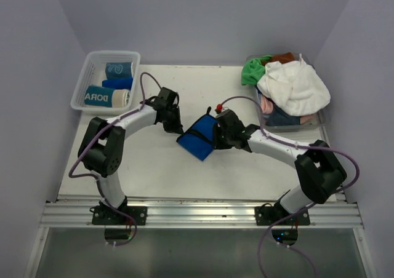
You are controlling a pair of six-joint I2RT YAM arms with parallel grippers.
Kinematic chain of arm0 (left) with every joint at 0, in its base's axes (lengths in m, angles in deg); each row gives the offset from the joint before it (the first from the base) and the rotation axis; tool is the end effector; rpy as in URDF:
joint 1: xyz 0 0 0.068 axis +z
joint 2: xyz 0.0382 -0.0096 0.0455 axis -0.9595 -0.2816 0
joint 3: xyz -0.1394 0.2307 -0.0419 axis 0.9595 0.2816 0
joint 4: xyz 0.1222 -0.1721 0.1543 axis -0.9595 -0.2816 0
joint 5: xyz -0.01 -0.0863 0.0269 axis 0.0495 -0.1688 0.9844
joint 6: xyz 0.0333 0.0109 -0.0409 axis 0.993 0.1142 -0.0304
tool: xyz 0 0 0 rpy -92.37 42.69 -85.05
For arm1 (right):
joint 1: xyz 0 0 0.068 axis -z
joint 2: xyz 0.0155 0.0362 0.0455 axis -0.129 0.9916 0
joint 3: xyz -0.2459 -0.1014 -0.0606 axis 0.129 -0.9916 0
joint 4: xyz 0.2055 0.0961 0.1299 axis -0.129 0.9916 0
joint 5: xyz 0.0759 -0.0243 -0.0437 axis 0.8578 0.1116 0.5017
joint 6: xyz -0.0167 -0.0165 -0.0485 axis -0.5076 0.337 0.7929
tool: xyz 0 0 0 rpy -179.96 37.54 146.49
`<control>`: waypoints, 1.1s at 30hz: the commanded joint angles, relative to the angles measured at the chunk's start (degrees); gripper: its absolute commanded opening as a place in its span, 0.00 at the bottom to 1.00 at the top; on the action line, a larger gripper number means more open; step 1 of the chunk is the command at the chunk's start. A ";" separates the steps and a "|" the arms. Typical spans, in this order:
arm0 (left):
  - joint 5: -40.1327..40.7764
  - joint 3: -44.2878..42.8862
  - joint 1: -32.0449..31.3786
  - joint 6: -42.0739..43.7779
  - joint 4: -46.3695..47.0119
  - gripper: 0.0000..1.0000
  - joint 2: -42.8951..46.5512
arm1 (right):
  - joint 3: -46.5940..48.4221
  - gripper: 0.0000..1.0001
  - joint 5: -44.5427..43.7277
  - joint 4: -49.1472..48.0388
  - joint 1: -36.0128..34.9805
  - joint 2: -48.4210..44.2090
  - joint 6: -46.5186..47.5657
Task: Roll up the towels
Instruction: Roll the towel
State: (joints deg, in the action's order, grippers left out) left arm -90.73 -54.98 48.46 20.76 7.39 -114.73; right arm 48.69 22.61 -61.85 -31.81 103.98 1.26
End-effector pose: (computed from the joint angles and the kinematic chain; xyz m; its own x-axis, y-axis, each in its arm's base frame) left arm 0.3367 -0.1655 0.1765 -0.9400 -0.2040 -0.2734 -0.0791 0.9100 -0.4069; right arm 0.2472 0.2010 0.1859 -0.8621 0.0041 -0.5067 -0.1816 0.9311 0.3165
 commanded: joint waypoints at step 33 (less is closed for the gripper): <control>0.13 8.62 8.75 -6.64 -0.46 0.09 13.67 | 12.55 0.29 -18.56 -1.55 -18.35 16.42 28.86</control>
State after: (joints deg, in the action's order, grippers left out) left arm -89.46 -47.13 57.13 15.66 5.18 -101.93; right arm 61.59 6.10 -61.04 -49.99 119.98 31.03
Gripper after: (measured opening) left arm 0.093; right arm 0.326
